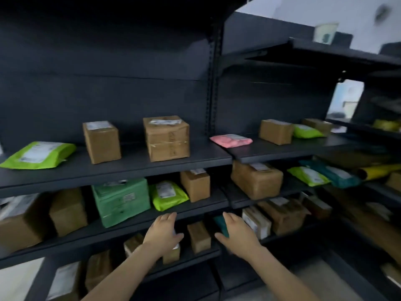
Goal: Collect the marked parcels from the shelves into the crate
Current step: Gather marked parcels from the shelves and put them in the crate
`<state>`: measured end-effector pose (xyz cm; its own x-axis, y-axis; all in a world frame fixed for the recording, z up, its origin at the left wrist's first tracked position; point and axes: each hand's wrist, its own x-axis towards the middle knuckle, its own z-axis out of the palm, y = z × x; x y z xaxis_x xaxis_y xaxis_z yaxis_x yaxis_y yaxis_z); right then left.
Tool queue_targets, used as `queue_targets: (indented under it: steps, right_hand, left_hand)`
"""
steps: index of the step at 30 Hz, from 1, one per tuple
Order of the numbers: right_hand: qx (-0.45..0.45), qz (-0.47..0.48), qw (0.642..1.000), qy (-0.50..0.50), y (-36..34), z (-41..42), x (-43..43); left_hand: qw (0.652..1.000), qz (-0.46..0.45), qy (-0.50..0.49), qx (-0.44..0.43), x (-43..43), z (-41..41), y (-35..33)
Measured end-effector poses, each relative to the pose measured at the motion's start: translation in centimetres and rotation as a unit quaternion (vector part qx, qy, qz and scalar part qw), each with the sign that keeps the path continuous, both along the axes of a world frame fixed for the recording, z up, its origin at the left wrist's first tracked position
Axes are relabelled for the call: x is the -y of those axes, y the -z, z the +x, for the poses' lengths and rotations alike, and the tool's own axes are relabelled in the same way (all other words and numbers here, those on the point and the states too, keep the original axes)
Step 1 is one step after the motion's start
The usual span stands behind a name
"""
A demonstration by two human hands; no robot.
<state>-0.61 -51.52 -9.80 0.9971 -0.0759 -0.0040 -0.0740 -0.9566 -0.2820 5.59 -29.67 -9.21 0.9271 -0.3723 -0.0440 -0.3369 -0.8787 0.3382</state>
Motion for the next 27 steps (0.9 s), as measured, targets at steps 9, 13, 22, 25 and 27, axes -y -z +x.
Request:
queue_targets:
  steps: [9, 13, 22, 25, 27]
  right_hand:
    - [0.013, -0.001, 0.995, 0.103, 0.3, 0.3, 10.1]
    - [0.022, -0.01, 0.99, 0.136, 0.5, 3.0, 13.8]
    - [0.027, 0.002, 0.987, 0.159, 1.7, 9.0, 18.7]
    - [0.011, 0.015, 0.985, 0.17, 2.2, 9.9, 20.5]
    - [0.016, 0.016, 0.982, 0.186, 2.5, 10.5, 22.0]
  left_hand:
    - [0.993, -0.012, 0.117, 0.002, 12.4, 4.8, 0.1]
    - [0.99, -0.017, 0.143, -0.001, 16.6, 8.0, 0.5]
    - [0.985, -0.034, 0.17, -0.022, 22.8, 15.2, 1.9]
    - [0.983, -0.028, 0.174, -0.045, 24.4, 16.2, 2.9]
    - [0.983, -0.03, 0.173, -0.052, 25.3, 16.9, 3.4]
